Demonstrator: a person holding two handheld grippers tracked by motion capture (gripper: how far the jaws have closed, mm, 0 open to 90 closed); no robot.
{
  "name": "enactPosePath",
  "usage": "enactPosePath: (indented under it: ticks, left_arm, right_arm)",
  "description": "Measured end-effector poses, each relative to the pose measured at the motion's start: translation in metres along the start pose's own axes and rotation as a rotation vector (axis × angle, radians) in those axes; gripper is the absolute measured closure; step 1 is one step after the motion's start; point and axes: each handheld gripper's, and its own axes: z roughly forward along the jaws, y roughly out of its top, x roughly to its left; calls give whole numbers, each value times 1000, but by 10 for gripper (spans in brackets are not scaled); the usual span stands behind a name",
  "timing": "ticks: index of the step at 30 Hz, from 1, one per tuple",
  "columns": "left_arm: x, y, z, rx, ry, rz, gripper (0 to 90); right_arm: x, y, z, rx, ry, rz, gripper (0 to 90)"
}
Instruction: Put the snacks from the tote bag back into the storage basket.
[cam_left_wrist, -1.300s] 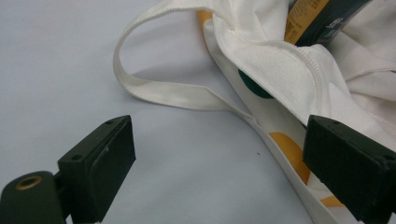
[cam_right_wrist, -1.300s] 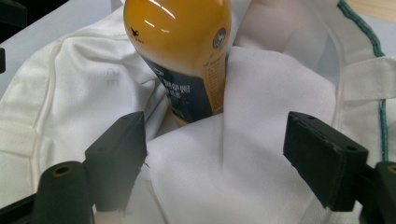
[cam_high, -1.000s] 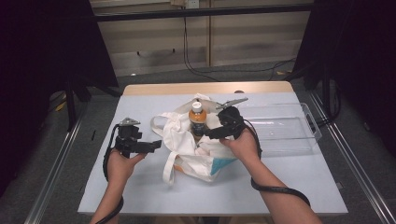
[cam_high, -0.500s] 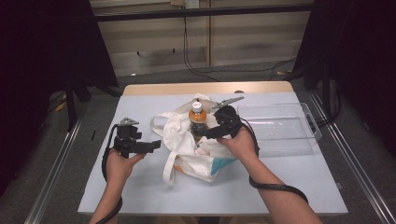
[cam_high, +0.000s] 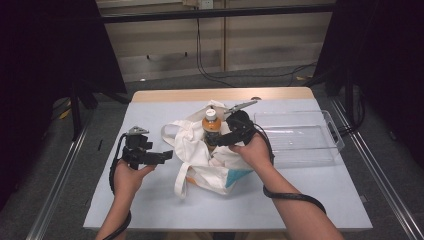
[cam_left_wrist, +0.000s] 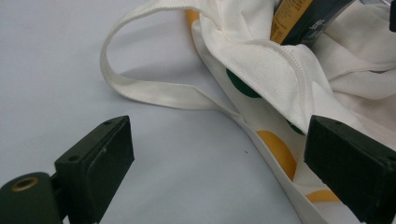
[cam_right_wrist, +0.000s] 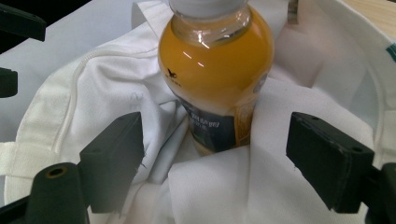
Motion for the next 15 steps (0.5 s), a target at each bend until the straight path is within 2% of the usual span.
enactPosePath:
  ticks: [9, 10, 11, 14, 15]
  left_arm:
    - [0, 0, 1, -16, -17, -21, 83]
    - [0, 0, 1, -16, -18, -18, 82]
    - [1, 0, 0, 1, -17, 2, 84]
    - [-1, 0, 2, -10, -21, -16, 84]
    - [-1, 0, 2, -4, -16, -3, 84]
  right_arm:
    - [0, 9, 4, 2, -1, -9, 190]
    - [0, 10, 5, -2, 2, -18, 190]
    - [0, 11, 5, -4, -1, -16, 190]
    - [0, 14, 6, -7, 5, -16, 190]
    - [0, 15, 7, -8, 3, -22, 190]
